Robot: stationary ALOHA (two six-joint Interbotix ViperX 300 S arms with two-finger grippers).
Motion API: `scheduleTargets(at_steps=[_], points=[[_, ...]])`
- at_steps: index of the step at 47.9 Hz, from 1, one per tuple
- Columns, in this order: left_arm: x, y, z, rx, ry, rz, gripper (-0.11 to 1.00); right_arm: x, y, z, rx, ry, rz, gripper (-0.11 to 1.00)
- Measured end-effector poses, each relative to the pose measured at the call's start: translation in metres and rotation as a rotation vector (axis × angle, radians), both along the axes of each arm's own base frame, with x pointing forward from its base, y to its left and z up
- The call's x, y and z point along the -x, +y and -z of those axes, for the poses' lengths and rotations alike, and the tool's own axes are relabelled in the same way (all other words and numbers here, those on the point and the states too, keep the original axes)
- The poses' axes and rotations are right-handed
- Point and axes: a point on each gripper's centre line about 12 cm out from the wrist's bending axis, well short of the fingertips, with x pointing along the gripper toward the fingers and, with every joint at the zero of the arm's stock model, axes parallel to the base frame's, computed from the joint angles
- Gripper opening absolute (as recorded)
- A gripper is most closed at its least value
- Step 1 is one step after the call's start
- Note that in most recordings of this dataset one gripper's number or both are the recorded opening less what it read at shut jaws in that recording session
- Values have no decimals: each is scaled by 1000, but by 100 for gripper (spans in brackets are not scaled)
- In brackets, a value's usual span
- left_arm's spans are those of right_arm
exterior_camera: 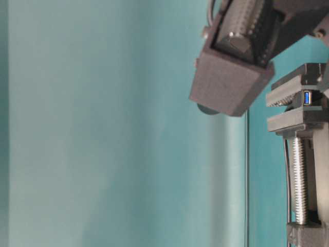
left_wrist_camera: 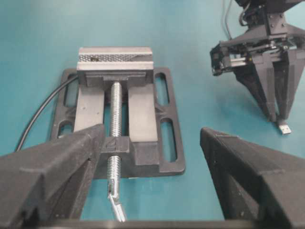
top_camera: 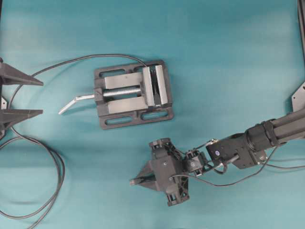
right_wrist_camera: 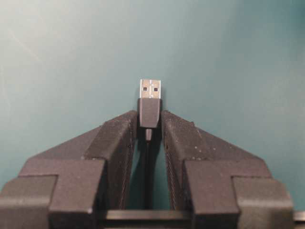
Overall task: Insert the USB cable into the fixed female connector.
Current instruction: 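Hold the black USB plug in the right gripper and lift it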
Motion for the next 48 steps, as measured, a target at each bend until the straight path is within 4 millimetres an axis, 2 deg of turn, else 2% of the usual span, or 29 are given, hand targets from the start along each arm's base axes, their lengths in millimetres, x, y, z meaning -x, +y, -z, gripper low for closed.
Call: scheduleTargets(at_steps=[15, 48], points=[[0, 0, 0, 4, -2, -1, 96, 4, -1, -6, 27, 76, 14, 22], [2, 0, 9, 39, 20, -11, 96, 1, -13, -11, -129, 96, 226, 22]])
